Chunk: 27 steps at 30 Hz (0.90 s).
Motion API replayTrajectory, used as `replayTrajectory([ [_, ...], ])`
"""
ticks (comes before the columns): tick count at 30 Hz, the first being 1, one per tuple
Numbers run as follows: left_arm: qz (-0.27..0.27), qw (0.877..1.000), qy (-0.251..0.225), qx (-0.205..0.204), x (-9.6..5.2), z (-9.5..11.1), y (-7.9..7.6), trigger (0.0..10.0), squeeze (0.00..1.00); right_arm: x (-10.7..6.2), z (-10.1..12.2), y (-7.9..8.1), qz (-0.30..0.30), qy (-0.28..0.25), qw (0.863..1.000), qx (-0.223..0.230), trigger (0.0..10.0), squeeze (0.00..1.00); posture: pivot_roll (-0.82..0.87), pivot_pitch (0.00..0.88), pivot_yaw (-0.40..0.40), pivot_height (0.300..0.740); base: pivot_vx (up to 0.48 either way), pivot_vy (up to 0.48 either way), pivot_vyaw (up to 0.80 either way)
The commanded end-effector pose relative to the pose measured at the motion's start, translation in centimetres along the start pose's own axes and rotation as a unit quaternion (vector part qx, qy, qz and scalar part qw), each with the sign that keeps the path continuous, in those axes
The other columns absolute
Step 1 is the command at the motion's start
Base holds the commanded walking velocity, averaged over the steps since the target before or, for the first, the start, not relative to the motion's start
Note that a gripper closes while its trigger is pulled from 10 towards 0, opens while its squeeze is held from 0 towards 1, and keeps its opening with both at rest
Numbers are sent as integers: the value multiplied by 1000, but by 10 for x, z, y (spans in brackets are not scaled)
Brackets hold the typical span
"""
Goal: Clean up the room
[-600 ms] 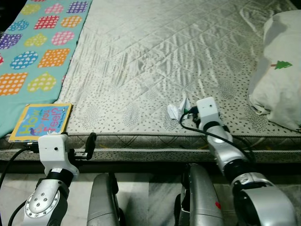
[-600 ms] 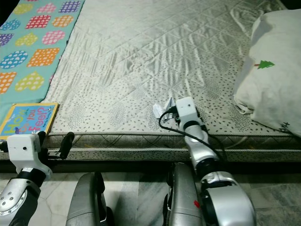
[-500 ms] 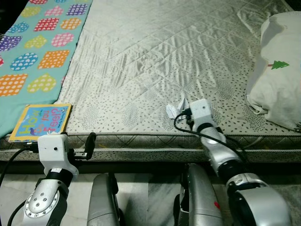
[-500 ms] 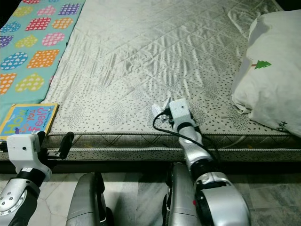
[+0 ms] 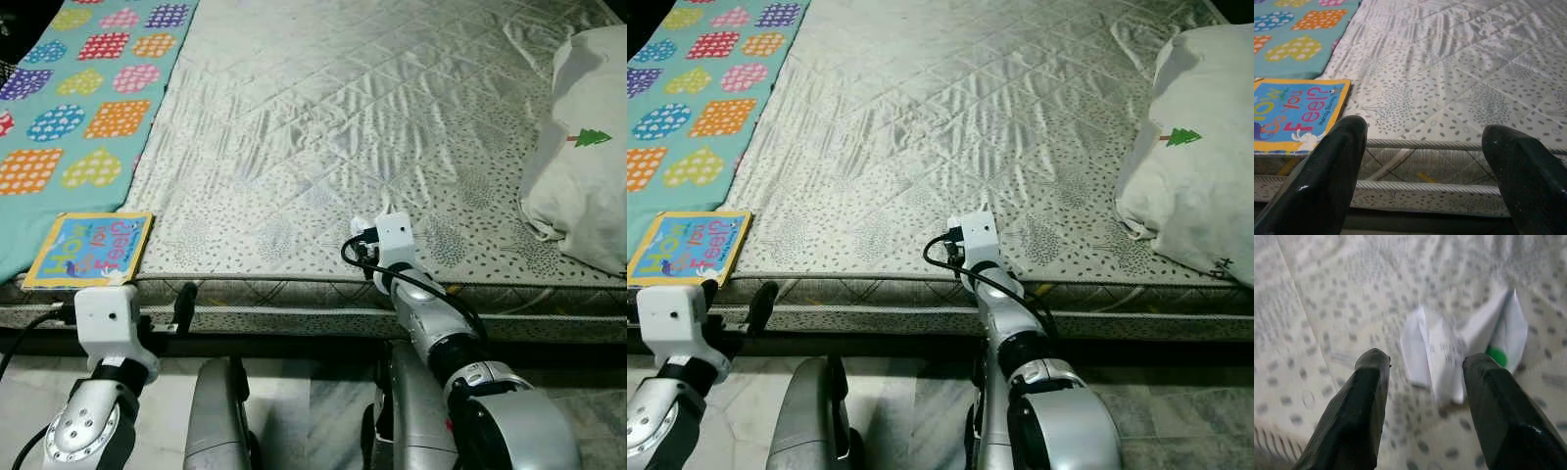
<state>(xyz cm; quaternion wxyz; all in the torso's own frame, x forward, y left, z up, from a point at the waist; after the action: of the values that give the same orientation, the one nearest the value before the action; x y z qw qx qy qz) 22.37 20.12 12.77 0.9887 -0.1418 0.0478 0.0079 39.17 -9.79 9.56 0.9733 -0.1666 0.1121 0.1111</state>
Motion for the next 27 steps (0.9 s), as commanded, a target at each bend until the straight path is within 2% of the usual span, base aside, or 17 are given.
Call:
replayTrajectory([
  [1,7,1000,1,7,-6,3,4,10000,0,1,5,3,-4,-2,1000,7,10000,0,122,246,80,544,0,0,0],
  [8,9,1000,7,5,-15,4,1,10000,0,4,22,-5,-55,-13,998,5,10000,0,132,278,81,544,0,0,0],
  [13,11,1000,7,2,-20,7,-3,10000,0,5,29,-2,-73,-20,997,-8,10000,0,139,299,78,544,0,0,0],
  [20,-1,1000,13,3,-32,10,-14,10000,0,5,25,7,-68,-11,998,-16,10000,0,143,346,75,544,0,0,0],
  [27,7,1000,26,-2,-40,7,-14,10000,0,5,23,8,-75,-6,997,-33,10000,0,143,372,71,544,0,0,0],
])
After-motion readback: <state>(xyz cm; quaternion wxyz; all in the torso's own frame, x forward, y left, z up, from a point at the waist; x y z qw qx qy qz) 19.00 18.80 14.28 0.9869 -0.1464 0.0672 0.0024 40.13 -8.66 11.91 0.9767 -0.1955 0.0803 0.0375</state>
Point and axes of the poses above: a point about 5 cm out from each wrist's last joint towards the gripper, its own x axis pointing out of the wrist towards the gripper, its own z axis along the axis of the wrist's last joint, y = z × x, the point moved 2 cm from there along x, pointing out of the wrist towards the gripper, and after that the axes turned 14 degrees about -x, right-handed, at the moved point
